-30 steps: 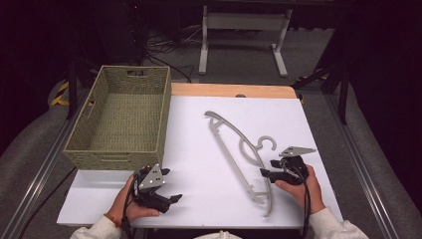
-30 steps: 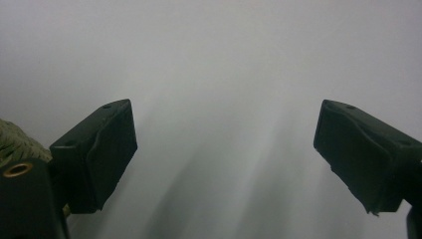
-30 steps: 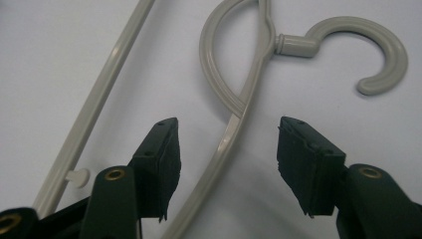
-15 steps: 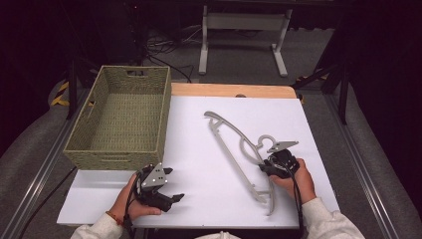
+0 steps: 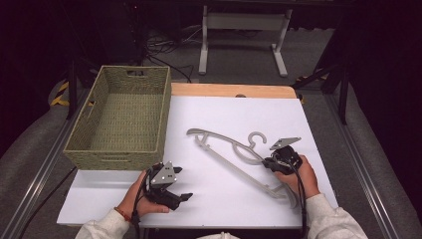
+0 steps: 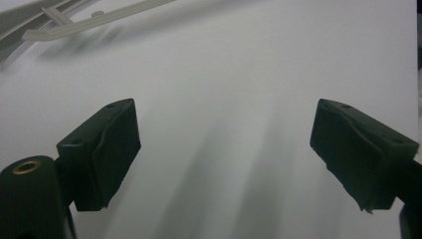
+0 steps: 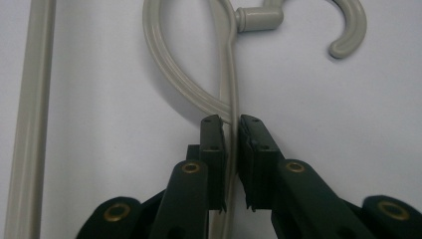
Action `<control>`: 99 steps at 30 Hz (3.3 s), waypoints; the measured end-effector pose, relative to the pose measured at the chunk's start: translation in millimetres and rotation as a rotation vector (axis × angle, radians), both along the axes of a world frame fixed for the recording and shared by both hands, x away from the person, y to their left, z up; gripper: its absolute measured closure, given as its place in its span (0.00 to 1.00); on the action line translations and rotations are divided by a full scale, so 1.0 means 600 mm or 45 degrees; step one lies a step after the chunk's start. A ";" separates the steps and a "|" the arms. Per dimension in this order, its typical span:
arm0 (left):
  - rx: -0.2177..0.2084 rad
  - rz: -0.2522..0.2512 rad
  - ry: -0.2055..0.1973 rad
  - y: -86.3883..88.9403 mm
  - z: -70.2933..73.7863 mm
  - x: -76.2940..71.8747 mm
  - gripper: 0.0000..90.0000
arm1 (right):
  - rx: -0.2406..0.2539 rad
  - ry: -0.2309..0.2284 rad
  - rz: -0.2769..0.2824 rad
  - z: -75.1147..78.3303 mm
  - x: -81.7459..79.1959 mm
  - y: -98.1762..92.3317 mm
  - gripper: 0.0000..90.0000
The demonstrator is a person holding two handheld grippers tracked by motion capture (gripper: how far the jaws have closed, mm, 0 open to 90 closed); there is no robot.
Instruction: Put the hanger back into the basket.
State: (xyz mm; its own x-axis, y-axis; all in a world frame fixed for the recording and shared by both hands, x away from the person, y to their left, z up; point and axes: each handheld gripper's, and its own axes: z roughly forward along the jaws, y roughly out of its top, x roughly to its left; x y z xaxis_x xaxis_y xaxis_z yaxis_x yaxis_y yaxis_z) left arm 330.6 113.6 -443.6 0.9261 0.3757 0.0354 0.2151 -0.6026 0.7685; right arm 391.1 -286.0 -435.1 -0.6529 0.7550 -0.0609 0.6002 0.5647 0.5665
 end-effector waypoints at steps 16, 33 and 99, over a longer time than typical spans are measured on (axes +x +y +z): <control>0.142 -0.007 -0.159 -0.087 0.056 0.062 0.16 | -0.082 -0.204 0.174 0.040 -0.039 0.016 0.91; 0.440 0.052 -0.224 -0.183 0.041 0.137 0.47 | -0.082 -0.368 0.373 0.072 -0.078 0.031 0.91; 0.133 -0.010 -0.240 -0.132 0.079 0.135 1.00 | 0.083 -0.535 0.212 0.130 -0.122 -0.049 0.54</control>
State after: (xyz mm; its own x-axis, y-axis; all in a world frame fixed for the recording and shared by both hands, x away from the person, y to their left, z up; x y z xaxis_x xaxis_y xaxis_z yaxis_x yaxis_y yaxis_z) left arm 411.5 34.3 -396.4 0.9022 0.3539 0.2464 0.0688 -0.6822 0.7279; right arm 317.9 -315.3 -357.1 -0.6945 0.6529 -0.3023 0.2143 0.5888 0.7793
